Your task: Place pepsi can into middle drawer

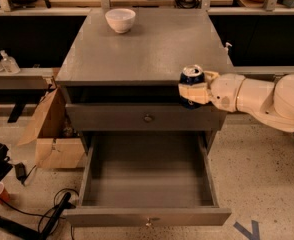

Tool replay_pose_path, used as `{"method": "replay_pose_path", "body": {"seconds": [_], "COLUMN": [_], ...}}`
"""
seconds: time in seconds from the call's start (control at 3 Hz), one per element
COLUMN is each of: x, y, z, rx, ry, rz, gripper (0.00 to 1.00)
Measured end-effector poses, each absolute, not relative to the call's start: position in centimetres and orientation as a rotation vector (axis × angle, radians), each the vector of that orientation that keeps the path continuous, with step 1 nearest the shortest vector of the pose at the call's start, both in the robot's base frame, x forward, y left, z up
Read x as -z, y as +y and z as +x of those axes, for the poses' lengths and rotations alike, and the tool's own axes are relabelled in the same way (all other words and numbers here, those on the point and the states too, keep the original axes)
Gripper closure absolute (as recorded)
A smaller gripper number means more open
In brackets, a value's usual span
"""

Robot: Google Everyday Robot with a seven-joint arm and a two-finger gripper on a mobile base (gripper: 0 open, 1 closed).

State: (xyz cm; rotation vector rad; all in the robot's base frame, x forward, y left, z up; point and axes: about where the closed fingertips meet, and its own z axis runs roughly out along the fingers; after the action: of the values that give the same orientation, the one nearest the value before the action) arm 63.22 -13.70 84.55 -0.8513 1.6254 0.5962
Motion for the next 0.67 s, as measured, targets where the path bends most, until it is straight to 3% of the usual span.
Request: {"method": "replay_pose_path", "body": {"seconds": [0.33, 0.67], "x": [-77.80, -77.80], "y": [-13.59, -13.59], "z": [62.05, 62.05], "rx": [-0.691, -0.691], "ry": [1.612, 1.612], "rz": [-0.850, -0.850], "gripper": [1.00, 1.00]}}
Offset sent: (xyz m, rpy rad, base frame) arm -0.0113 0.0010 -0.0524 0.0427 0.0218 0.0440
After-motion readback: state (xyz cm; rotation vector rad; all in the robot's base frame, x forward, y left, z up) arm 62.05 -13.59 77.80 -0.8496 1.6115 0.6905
